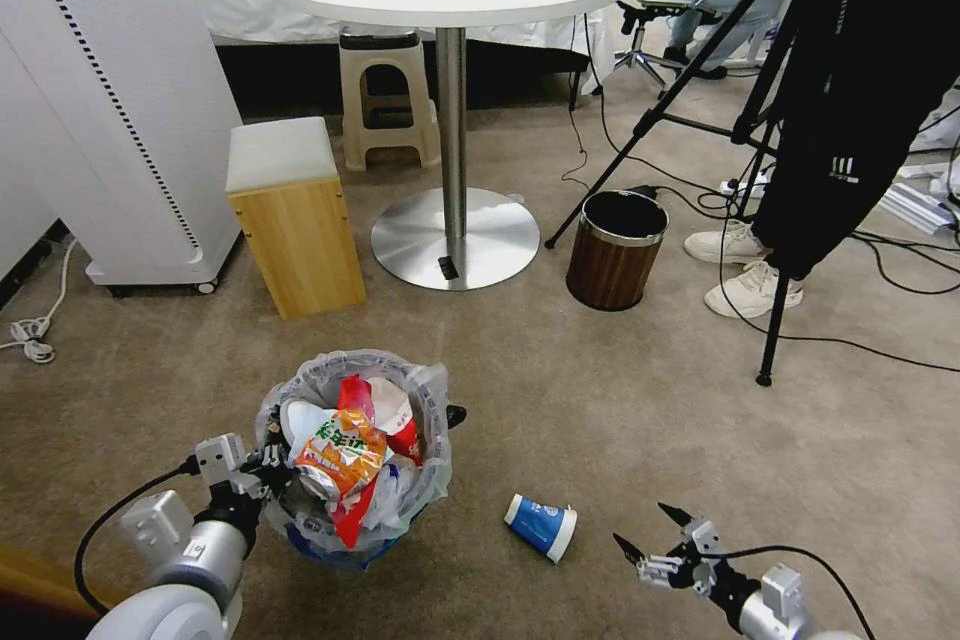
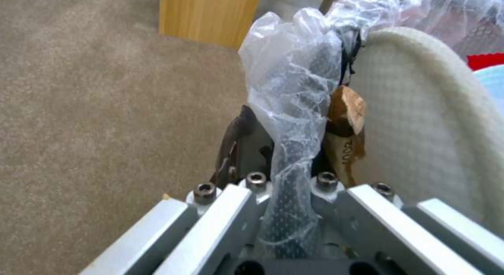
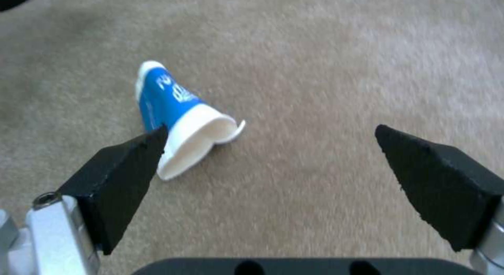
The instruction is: Pick up the trash bin and place the garbage on the floor into it.
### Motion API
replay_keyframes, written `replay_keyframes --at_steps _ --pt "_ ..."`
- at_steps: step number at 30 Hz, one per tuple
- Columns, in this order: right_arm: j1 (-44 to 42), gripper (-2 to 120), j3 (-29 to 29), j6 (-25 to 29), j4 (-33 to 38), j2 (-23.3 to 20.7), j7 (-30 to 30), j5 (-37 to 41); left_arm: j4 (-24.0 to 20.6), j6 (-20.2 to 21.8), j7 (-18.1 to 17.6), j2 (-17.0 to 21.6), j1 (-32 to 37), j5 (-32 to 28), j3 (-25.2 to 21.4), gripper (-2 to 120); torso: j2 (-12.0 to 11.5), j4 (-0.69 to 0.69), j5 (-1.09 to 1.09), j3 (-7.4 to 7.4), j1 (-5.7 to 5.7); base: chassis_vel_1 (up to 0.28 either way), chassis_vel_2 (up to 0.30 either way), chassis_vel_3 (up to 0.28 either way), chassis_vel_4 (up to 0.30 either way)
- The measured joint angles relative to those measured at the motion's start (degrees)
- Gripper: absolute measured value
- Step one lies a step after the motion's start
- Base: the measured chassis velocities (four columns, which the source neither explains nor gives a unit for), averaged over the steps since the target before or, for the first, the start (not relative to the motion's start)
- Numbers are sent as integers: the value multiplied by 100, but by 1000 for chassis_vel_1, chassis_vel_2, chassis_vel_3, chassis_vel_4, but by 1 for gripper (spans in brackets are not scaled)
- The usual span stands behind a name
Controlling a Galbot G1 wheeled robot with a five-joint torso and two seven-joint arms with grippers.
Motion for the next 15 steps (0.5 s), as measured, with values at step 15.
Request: replay_keyframes --at_steps 15 --pt "-68 100 -204 -73 -442 504 -38 -95 43 -30 -6 112 -44 -92 21 1 0 0 0 0 0 0 0 0 0"
